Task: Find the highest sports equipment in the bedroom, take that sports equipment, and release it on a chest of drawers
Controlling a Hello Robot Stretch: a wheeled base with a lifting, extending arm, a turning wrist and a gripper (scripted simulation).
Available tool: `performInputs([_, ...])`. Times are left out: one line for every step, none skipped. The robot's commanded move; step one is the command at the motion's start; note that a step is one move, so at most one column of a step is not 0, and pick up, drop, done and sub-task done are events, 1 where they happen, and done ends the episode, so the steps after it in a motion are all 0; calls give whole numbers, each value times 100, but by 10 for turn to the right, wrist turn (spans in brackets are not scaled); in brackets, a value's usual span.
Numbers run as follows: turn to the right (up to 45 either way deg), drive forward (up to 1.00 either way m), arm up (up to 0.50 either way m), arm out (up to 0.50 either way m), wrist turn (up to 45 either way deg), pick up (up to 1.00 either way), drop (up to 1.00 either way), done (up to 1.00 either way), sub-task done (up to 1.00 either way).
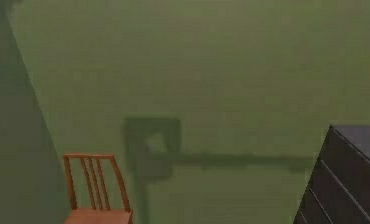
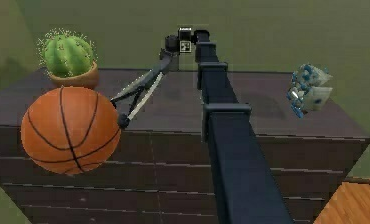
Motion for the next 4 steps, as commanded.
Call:
performInputs([0,0,0,0,450,0,0,0,0])
performInputs([0,0,0,0,450,0,0,0,0])
performInputs([0,0,0,0,390,0,0,0,0])
performInputs([0,0,-12,0,0,0,0,0,0])
